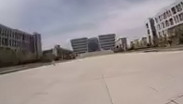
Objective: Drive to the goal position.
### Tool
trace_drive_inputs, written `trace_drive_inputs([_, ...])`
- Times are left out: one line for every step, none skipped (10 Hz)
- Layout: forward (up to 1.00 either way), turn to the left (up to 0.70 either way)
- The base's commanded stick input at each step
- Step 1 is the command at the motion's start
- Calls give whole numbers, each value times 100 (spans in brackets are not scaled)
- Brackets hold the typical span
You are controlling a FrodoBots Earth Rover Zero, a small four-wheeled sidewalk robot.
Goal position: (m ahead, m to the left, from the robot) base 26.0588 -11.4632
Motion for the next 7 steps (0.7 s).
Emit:
trace_drive_inputs([70, -35])
trace_drive_inputs([70, -35])
trace_drive_inputs([70, -35])
trace_drive_inputs([70, -35])
trace_drive_inputs([70, -35])
trace_drive_inputs([70, -35])
trace_drive_inputs([70, -35])
